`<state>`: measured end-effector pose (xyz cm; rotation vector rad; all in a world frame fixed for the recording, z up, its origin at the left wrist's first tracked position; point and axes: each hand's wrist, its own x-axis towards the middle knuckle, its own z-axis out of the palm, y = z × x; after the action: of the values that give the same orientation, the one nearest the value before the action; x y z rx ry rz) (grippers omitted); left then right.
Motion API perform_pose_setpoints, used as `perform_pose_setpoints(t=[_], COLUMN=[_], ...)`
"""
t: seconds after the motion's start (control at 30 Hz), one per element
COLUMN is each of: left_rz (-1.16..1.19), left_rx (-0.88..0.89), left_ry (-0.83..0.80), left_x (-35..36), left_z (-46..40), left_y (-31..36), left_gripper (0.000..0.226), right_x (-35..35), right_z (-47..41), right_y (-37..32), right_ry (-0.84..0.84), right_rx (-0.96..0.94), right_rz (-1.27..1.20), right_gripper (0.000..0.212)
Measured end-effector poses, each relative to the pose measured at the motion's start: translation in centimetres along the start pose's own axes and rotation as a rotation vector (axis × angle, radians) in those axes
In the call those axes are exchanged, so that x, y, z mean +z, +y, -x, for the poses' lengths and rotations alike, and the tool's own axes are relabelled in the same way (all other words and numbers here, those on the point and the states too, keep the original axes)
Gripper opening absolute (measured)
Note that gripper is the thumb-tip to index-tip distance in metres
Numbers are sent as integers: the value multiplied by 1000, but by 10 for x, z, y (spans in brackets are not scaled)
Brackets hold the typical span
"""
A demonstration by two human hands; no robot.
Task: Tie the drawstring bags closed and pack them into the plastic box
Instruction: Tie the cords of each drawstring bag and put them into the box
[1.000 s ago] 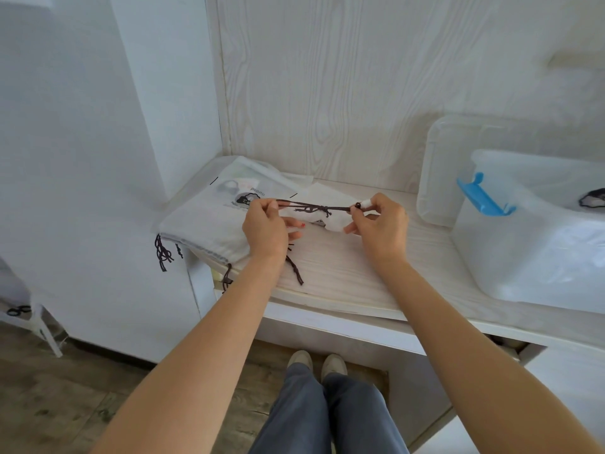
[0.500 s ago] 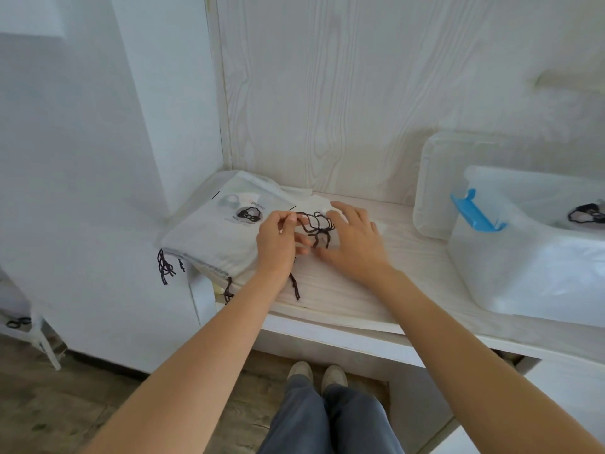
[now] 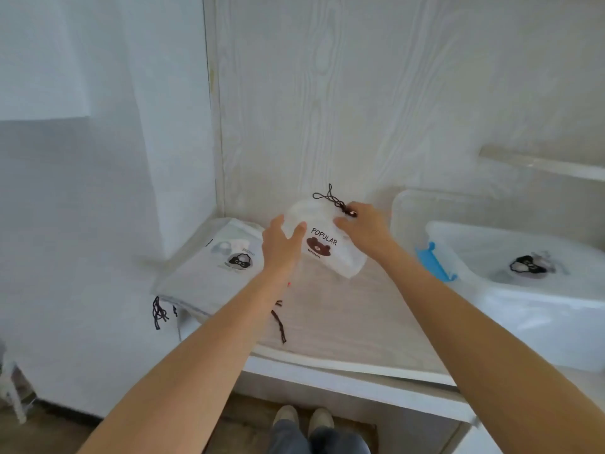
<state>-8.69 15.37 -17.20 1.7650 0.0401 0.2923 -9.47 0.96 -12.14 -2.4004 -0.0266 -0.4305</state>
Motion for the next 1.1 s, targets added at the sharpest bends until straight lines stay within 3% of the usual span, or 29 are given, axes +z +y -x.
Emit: perform_pose_setpoints(t=[0.13, 0.27, 0.53, 0.8, 0.97, 1.1], left_rz=[-19, 91, 184, -239, -685, -928], left_rx=[-120, -148, 76, 257, 357, 365], left_ry=[-148, -227, -295, -440, -533, -701], left_x=[4, 10, 69, 155, 195, 216], left_z=[15, 33, 61, 90, 105, 109], left_y=[16, 35, 89, 140, 148, 147], left_gripper=[77, 81, 85, 78, 81, 82], right_x=[-37, -69, -137, -208, -232, -238], right_z=[11, 30, 67, 78, 72, 71], right_y=[-17, -26, 4, 80, 127, 151], right_ry=[105, 178, 412, 544, 438, 237], right_rx=[-50, -146, -63, 92, 239, 385], right_rz=[-34, -19, -66, 12, 198, 333], right_gripper=[12, 22, 36, 39, 40, 54])
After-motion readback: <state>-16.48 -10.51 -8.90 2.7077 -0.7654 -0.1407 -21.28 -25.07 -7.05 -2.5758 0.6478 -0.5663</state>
